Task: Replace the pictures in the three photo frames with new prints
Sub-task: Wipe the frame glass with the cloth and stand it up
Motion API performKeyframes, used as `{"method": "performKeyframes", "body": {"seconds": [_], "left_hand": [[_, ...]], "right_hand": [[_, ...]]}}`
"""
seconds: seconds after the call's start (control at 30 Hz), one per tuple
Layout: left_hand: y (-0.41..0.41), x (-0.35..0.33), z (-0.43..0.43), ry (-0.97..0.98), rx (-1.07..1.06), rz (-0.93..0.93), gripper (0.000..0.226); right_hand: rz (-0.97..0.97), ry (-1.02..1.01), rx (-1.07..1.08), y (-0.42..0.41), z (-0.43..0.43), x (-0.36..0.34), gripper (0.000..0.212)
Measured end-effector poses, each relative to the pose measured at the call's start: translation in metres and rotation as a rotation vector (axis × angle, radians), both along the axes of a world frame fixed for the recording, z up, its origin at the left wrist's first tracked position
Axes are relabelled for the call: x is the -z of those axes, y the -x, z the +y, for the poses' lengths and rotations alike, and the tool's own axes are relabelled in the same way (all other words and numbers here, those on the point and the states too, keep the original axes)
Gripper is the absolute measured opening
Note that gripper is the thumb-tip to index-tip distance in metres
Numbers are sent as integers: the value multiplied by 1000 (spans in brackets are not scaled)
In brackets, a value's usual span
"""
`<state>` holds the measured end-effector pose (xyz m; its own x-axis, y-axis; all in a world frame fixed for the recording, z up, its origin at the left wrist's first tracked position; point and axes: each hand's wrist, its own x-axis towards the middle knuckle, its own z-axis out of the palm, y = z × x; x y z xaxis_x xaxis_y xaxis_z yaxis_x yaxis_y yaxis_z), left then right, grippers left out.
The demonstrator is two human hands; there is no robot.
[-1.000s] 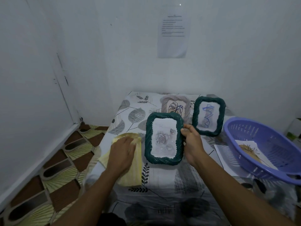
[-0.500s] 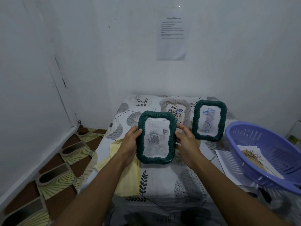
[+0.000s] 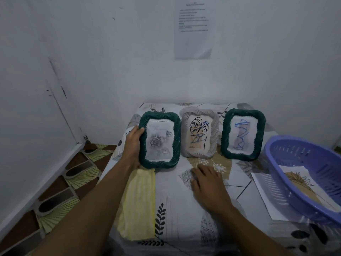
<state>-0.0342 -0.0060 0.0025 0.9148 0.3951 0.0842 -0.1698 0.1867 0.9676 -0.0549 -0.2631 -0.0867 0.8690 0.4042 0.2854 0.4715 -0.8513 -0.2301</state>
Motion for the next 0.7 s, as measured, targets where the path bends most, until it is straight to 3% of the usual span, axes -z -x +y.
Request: {"method": "performKeyframes", "body": {"seconds": [0.23,0.7], "left_hand": [[-37,5,19,51,-37,15,11],[-74,11,40,63,-32,42,20]], "right_hand": [[-21,-4,10,-2,1,4,39],[56,0,23,-3,-1,5,42]]}}
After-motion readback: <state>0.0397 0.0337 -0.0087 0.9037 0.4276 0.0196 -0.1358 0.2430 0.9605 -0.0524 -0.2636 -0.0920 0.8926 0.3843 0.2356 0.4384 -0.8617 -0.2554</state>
